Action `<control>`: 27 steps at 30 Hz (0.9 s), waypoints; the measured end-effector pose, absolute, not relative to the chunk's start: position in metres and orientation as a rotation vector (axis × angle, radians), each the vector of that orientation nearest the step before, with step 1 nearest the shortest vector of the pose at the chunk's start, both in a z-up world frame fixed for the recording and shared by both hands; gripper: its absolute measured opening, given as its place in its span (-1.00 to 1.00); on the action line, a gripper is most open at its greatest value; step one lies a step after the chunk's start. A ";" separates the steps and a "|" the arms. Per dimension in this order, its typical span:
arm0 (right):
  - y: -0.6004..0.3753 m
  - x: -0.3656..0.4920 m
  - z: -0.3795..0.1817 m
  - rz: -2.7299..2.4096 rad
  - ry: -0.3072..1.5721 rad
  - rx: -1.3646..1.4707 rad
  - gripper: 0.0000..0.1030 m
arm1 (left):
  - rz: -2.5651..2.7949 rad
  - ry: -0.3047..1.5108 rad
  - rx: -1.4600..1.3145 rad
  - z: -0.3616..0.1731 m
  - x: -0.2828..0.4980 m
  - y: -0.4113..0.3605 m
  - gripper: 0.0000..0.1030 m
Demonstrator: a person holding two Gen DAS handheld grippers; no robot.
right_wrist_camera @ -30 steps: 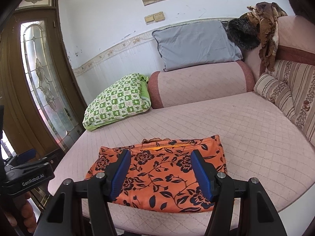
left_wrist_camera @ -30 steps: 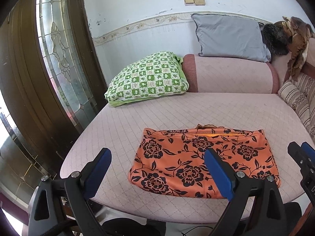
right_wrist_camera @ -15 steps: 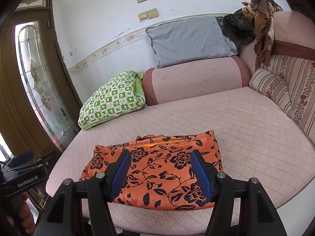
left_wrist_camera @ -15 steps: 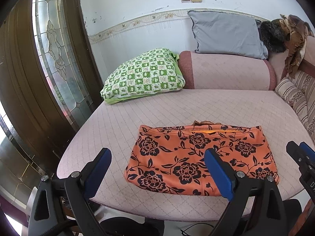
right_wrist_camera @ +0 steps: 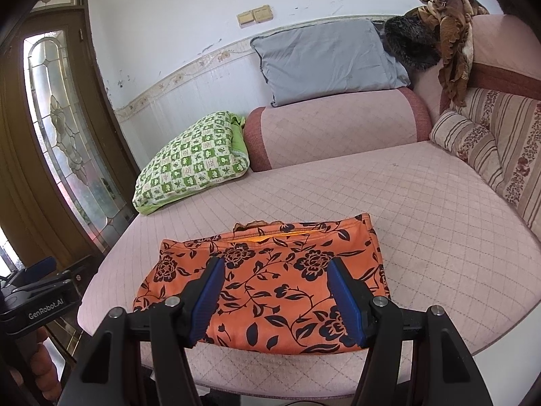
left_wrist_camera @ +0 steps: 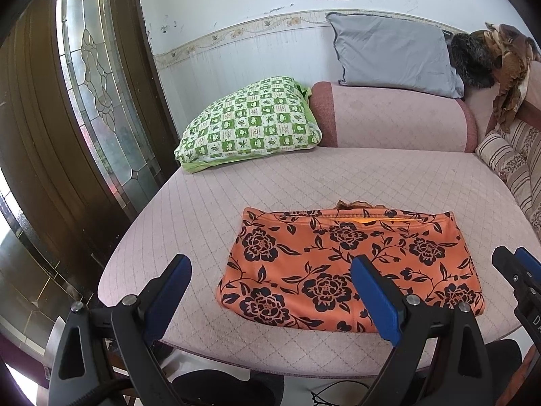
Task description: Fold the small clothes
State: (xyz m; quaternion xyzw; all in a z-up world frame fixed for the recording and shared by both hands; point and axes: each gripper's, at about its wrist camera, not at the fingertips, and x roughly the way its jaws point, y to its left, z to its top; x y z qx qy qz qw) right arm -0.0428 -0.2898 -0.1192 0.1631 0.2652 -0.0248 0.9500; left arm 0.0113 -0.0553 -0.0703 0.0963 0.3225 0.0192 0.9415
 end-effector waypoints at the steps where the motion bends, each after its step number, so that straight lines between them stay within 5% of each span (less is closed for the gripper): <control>1: -0.289 -0.043 -0.119 -0.049 0.540 0.329 0.29 | 0.039 0.660 0.195 -0.071 0.012 -0.055 0.85; 27: -0.281 -0.040 -0.123 -0.035 0.566 0.324 0.29 | 0.017 0.687 0.174 -0.077 0.013 -0.051 0.85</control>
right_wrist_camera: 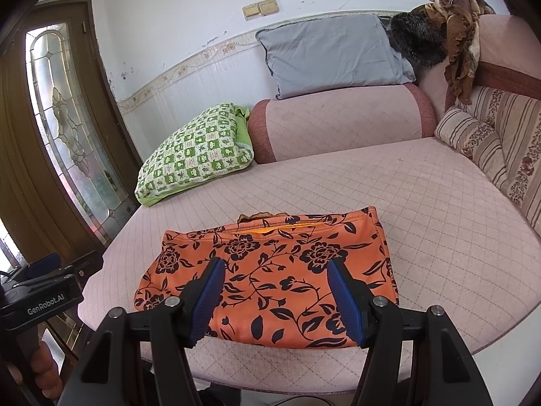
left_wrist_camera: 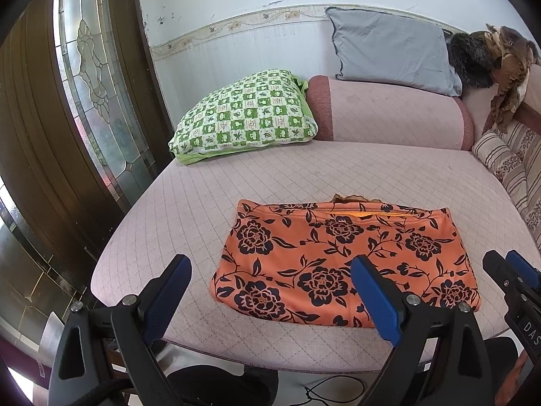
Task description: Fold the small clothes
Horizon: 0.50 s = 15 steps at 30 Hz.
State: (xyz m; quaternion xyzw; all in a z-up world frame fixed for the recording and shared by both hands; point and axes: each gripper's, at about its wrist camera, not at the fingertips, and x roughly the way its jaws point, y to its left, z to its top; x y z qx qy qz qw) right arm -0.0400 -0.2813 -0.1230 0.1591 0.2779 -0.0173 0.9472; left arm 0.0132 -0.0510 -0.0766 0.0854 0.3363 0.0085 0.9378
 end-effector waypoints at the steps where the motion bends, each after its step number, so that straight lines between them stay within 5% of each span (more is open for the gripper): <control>1: -0.281 -0.040 -0.123 -0.035 0.565 0.324 0.29 | 0.017 0.687 0.174 -0.077 0.013 -0.051 0.85; 15: -0.279 -0.037 -0.123 -0.027 0.569 0.316 0.29 | 0.008 0.688 0.169 -0.076 0.013 -0.051 0.85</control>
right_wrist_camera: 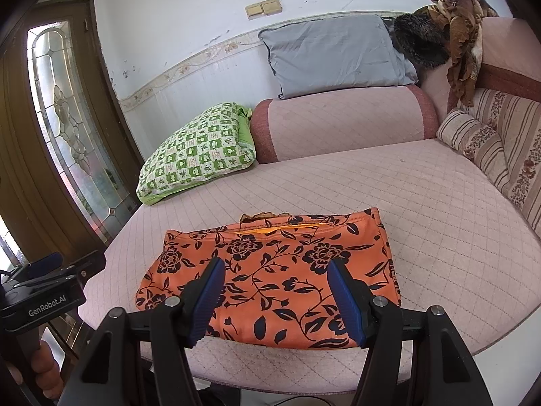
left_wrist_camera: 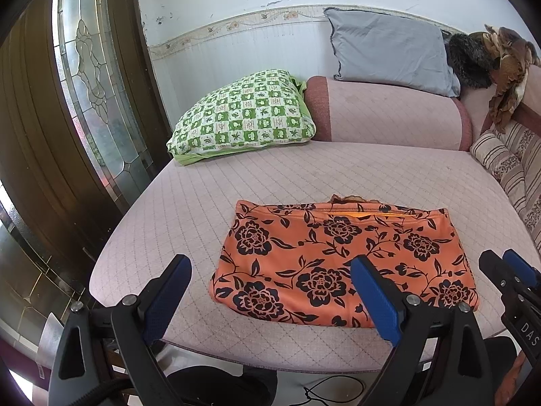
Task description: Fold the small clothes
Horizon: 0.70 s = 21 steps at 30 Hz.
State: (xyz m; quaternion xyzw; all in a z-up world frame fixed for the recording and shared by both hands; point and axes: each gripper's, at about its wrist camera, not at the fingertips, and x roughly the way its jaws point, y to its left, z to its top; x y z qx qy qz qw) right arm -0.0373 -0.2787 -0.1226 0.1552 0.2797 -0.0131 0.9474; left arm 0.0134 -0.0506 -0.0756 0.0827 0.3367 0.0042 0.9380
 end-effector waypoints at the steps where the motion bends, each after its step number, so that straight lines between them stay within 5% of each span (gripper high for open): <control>1: -0.278 -0.037 -0.123 -0.025 0.570 0.316 0.29 | 0.007 0.688 0.169 -0.075 0.013 -0.051 0.85; 21: -0.275 -0.036 -0.123 -0.017 0.574 0.310 0.29 | 0.013 0.689 0.158 -0.076 0.013 -0.048 0.85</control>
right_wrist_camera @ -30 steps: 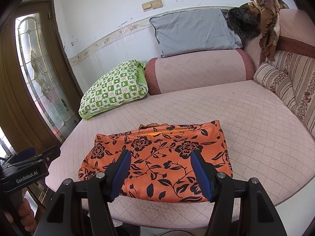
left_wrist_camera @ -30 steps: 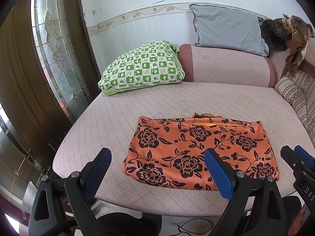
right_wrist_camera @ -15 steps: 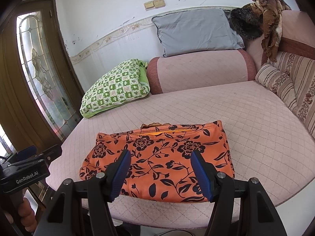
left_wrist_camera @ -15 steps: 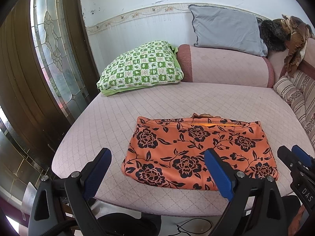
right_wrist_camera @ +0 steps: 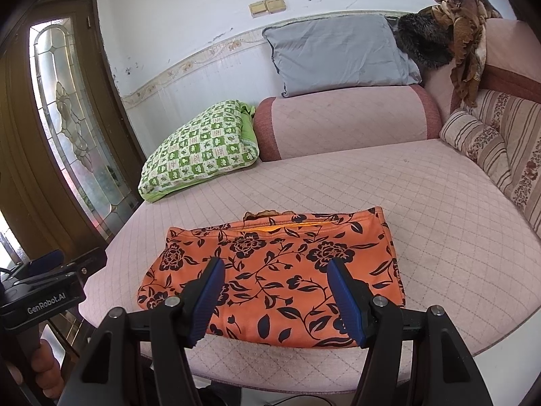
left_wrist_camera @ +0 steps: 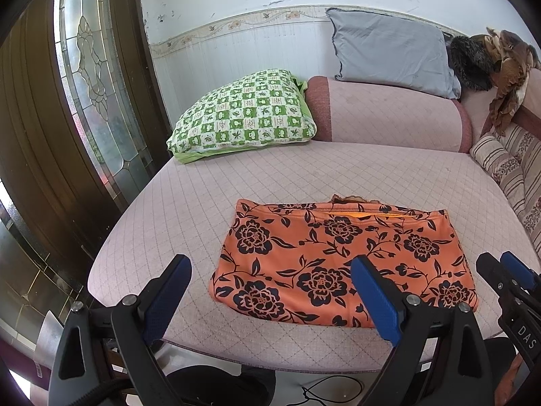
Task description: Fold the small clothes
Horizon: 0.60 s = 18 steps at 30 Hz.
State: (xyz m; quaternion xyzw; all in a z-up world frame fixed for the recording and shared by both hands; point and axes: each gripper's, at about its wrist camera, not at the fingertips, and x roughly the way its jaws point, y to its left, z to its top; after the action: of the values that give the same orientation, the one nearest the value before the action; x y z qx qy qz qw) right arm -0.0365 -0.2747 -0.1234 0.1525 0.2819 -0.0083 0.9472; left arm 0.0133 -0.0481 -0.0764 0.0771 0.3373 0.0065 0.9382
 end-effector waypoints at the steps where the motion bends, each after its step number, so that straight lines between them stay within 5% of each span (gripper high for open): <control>1: -0.275 -0.036 -0.123 -0.016 0.575 0.310 0.29 | 0.013 0.689 0.157 -0.077 0.013 -0.047 0.85; 18: -0.279 -0.036 -0.127 -0.048 0.590 0.326 0.29 | 0.014 0.696 0.155 -0.079 0.014 -0.049 0.85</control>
State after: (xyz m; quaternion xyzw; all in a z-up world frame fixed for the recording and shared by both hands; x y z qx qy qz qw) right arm -0.0358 -0.2794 -0.1268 0.1598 0.2893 -0.0237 0.9435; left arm 0.0136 -0.0489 -0.0787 0.0761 0.3409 0.0070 0.9370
